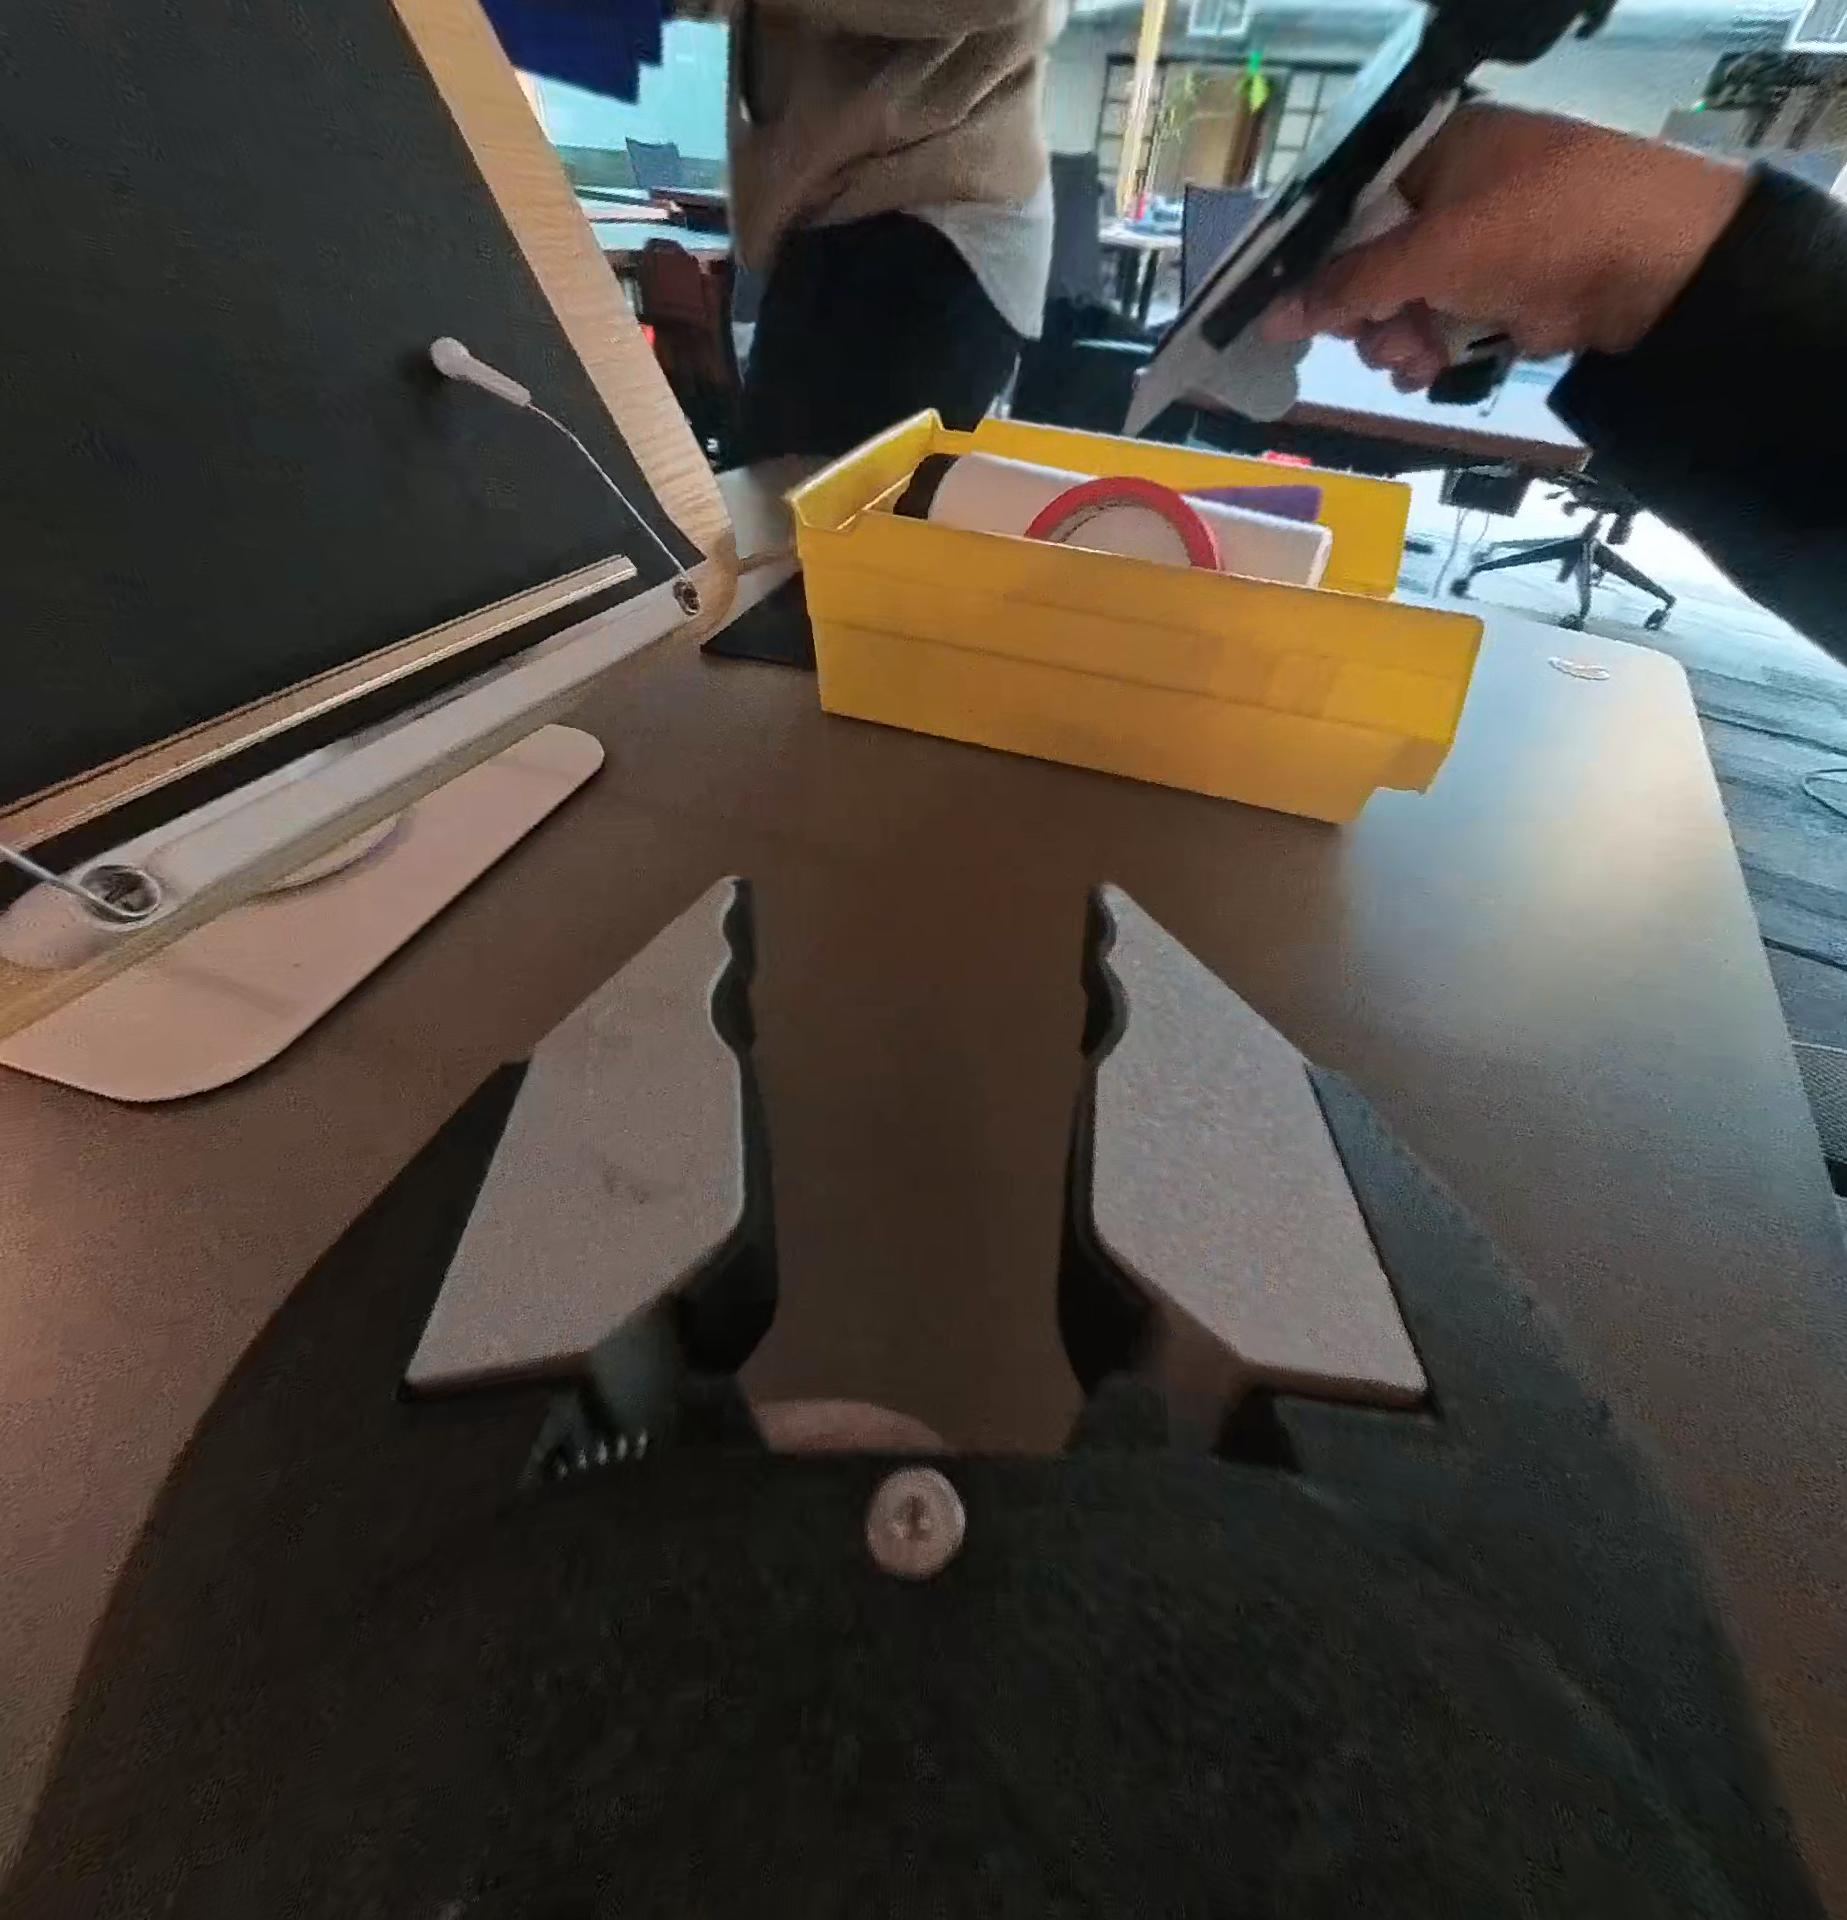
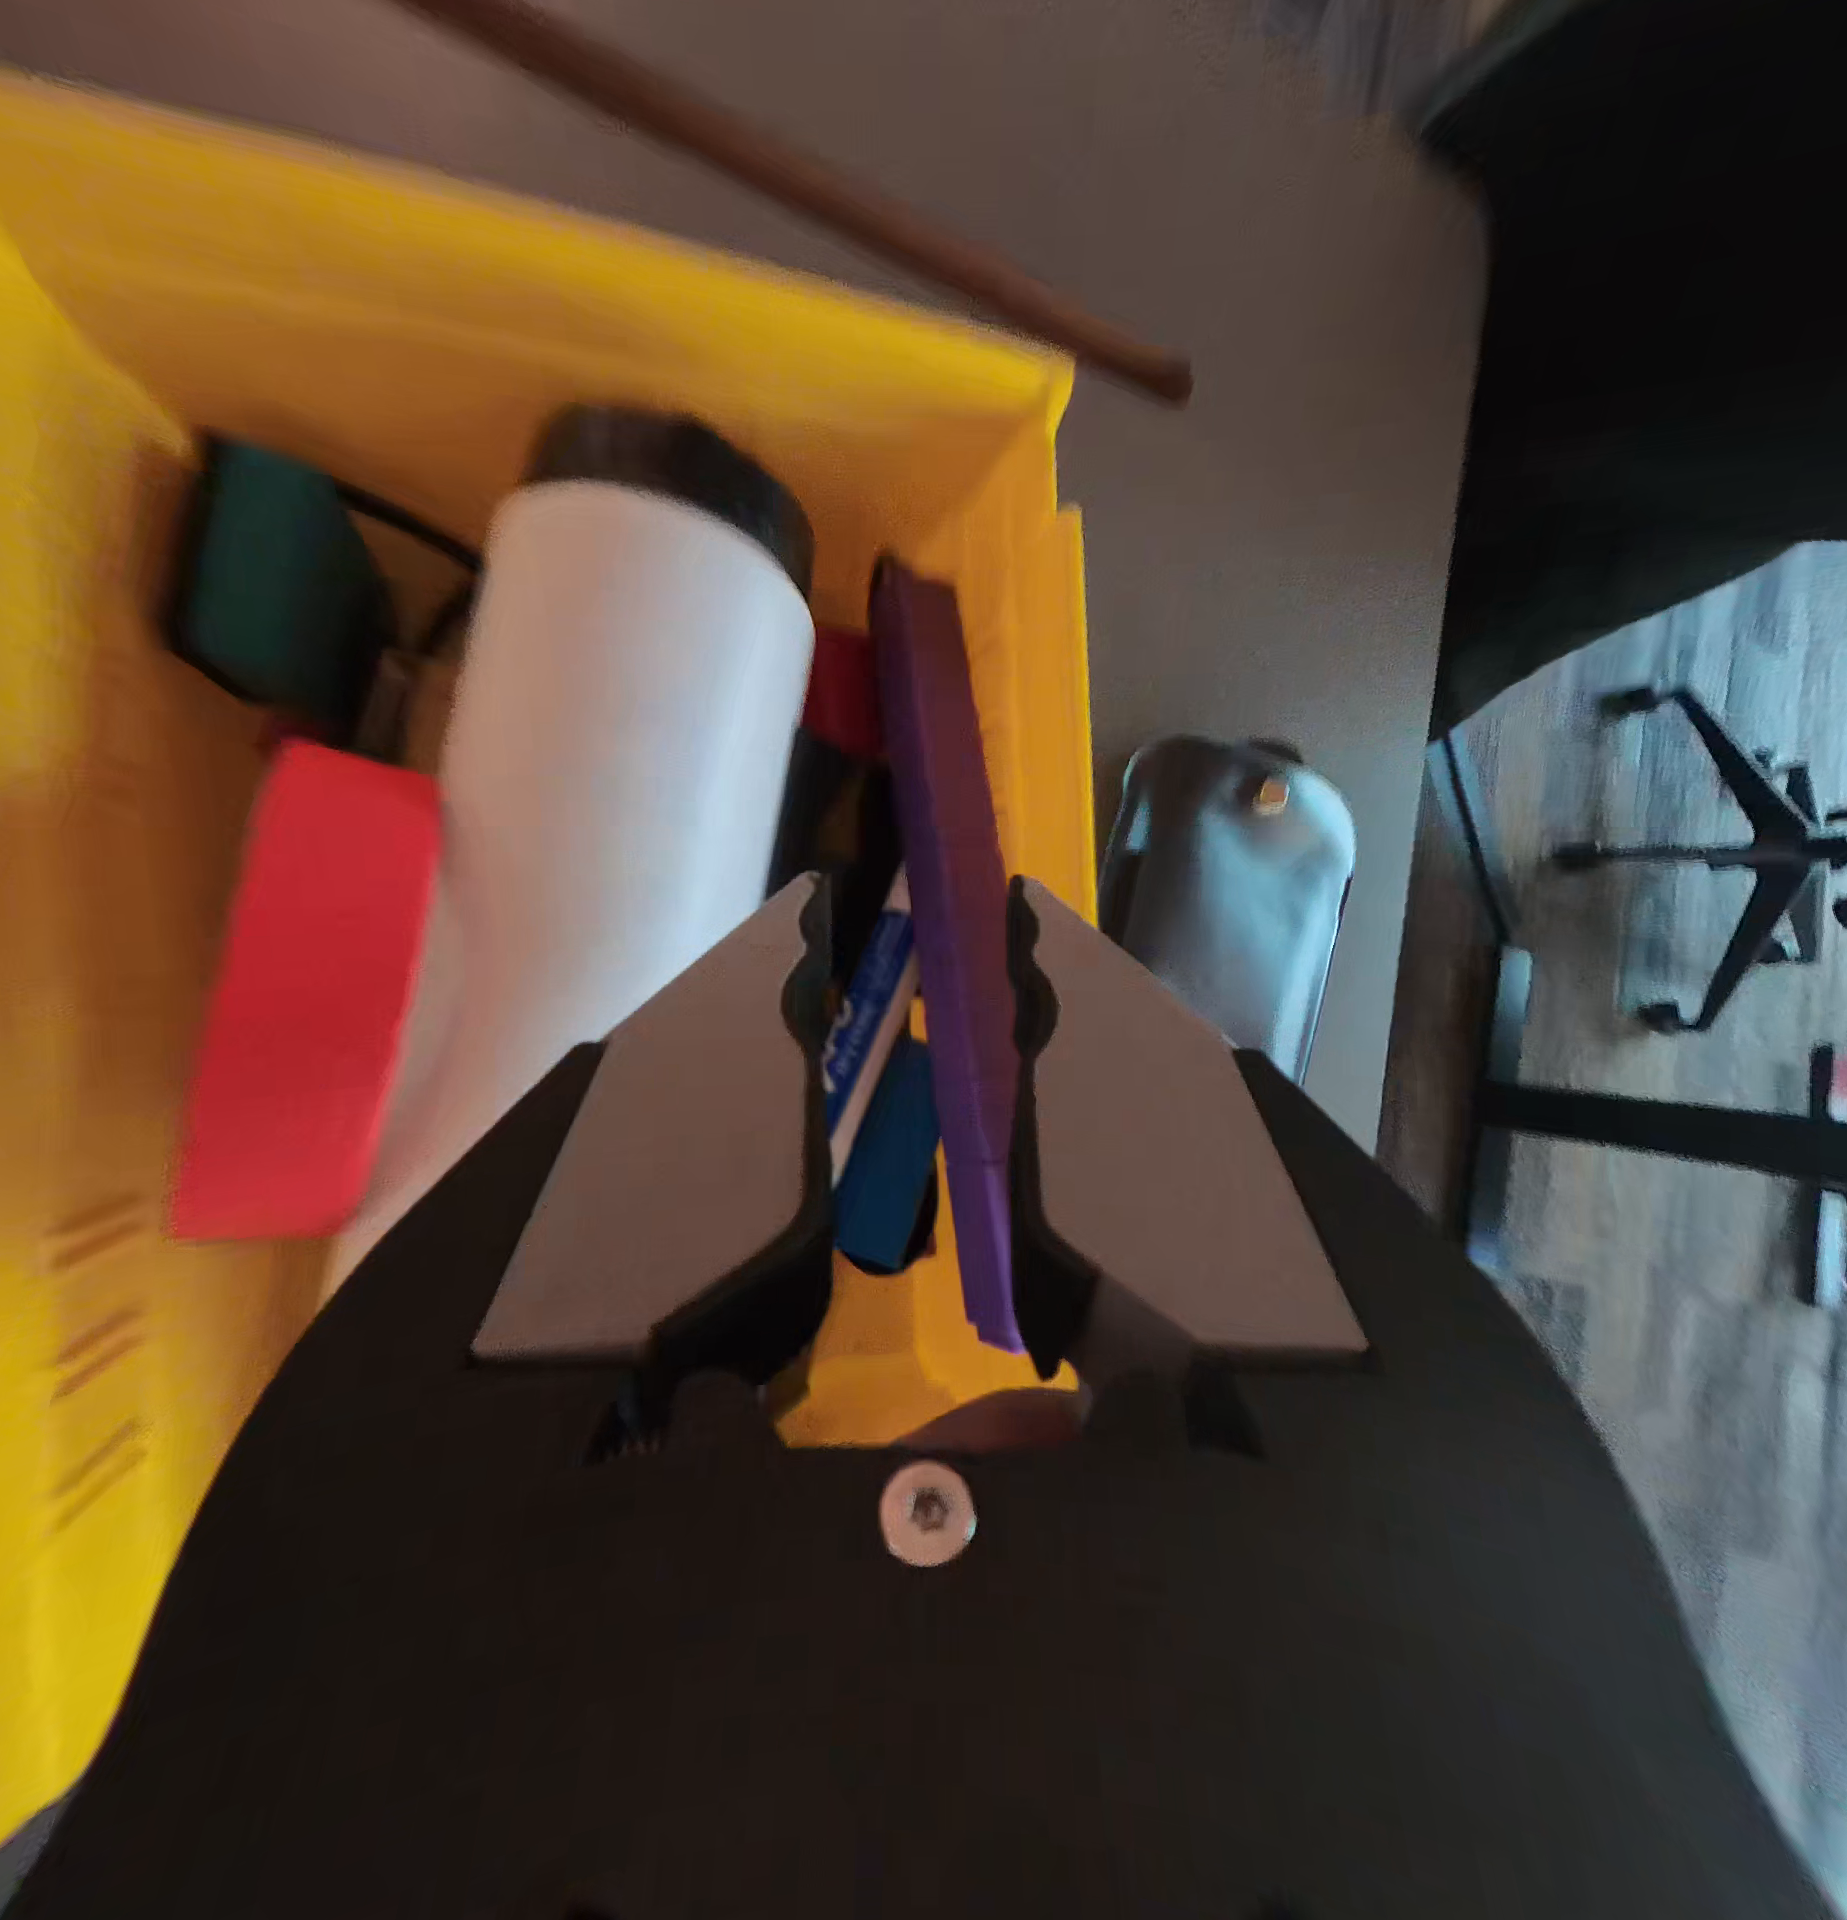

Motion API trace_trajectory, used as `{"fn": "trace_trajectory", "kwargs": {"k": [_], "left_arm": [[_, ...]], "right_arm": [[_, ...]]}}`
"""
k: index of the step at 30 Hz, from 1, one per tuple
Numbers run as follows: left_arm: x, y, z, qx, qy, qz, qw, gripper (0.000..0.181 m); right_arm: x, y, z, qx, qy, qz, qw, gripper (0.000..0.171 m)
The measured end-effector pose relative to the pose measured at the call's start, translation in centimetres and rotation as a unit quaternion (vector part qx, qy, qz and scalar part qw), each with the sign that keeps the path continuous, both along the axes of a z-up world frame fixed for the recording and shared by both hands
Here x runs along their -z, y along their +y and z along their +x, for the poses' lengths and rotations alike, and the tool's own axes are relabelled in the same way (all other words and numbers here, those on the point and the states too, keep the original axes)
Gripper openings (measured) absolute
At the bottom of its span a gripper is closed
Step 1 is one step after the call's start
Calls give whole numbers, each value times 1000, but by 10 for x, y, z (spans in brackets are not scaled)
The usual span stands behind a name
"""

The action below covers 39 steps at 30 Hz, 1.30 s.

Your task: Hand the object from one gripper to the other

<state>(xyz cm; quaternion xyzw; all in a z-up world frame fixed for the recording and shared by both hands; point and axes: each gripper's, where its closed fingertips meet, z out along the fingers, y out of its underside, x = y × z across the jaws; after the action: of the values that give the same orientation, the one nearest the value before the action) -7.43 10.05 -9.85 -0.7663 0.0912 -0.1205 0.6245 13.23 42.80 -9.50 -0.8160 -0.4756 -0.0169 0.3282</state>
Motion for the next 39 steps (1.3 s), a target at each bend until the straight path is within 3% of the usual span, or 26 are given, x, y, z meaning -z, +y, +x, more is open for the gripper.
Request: {"fn": "trace_trajectory", "kwargs": {"k": [4, 7, 10, 13, 18, 22, 24, 29, 32, 34, 39], "left_arm": [[4, 3, -3, -19, 3, -1, 1000, 72], [12, 6, -5, -33, 17, -13, 999, 70], [19, 7, -6, -36, 20, -26, 999, 63], [21, 7, -9, -42, 18, -32, 998, 62], [20, 5, -17, -64, 48, -14, 997, 47], [14, 2, -11, -58, 49, -17, 997, 53], [6, -4, -6, -60, 43, -11, 997, 55], [-37, -57, -6, -36, 62, -20, 997, 55], [-82, -107, -51, -84, 69, -20, 994, 43], [-90, -137, -97, -133, 83, -70, 985, 36], [-34, -188, -217, -210, 176, -250, 929, 37]], "right_arm": [[-55, -51, -42, -68, 130, 17, 989, 64], [-85, -145, -96, -197, 244, -33, 949, 75], [-80, -245, -140, -324, 300, -83, 894, 84], [-52, -301, -181, -375, 363, -81, 849, 74], [30, -280, -224, -340, 335, -44, 878, 74], [48, -254, -223, -322, 321, 7, 891, 69], [59, -259, -221, -323, 315, -24, 892, 72], [61, -277, -220, -350, 308, -33, 884, 70], [66, -286, -221, -365, 290, -28, 884, 68], [67, -289, -222, -370, 281, -22, 885, 68], [68, -294, -222, -375, 283, -41, 882, 70]]}}
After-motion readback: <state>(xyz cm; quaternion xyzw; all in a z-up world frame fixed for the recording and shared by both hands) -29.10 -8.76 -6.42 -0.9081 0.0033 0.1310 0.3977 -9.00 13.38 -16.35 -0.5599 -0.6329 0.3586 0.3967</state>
